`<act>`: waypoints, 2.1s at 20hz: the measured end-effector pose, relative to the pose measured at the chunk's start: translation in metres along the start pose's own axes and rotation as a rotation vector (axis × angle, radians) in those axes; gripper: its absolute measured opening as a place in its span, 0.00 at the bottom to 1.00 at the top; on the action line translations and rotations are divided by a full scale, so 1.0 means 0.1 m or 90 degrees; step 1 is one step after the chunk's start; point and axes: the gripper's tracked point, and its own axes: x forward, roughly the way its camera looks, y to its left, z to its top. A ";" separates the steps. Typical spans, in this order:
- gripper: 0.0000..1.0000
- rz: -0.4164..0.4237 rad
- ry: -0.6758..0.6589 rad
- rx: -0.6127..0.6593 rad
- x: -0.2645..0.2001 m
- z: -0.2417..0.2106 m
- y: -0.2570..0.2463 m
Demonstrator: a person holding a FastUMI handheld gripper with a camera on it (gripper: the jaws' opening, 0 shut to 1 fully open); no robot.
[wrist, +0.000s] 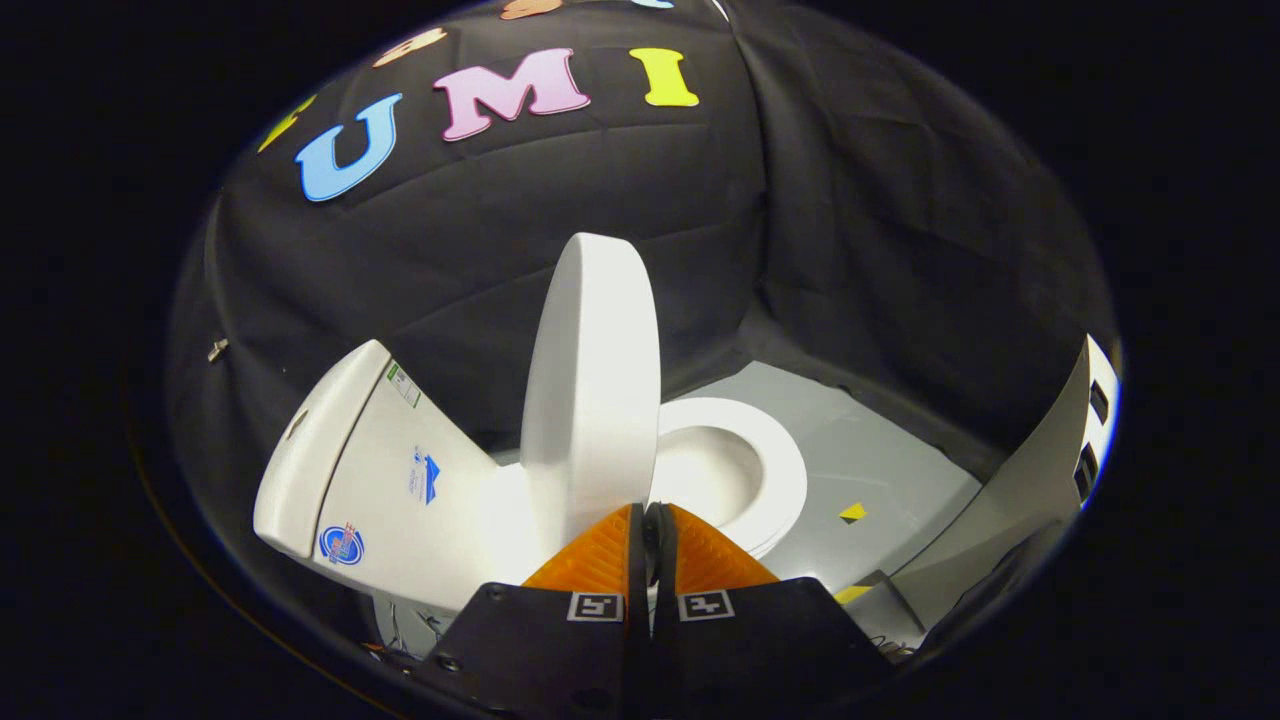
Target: Open the toilet lid.
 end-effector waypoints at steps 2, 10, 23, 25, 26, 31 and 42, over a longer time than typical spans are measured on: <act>0.06 -0.003 -0.017 -0.024 -0.08 0.02 0.16; 0.06 0.006 -0.074 -0.111 -0.36 0.03 0.83; 0.07 0.036 -0.147 -0.250 -0.57 -0.26 1.80; 0.08 0.043 -0.151 -0.268 -0.60 -0.38 1.95; 0.08 0.045 -0.152 -0.277 -0.60 -0.40 1.99; 0.08 0.037 -0.166 -0.312 -0.62 -0.41 2.05; 0.92 0.098 -0.151 -0.308 -0.73 -0.43 2.09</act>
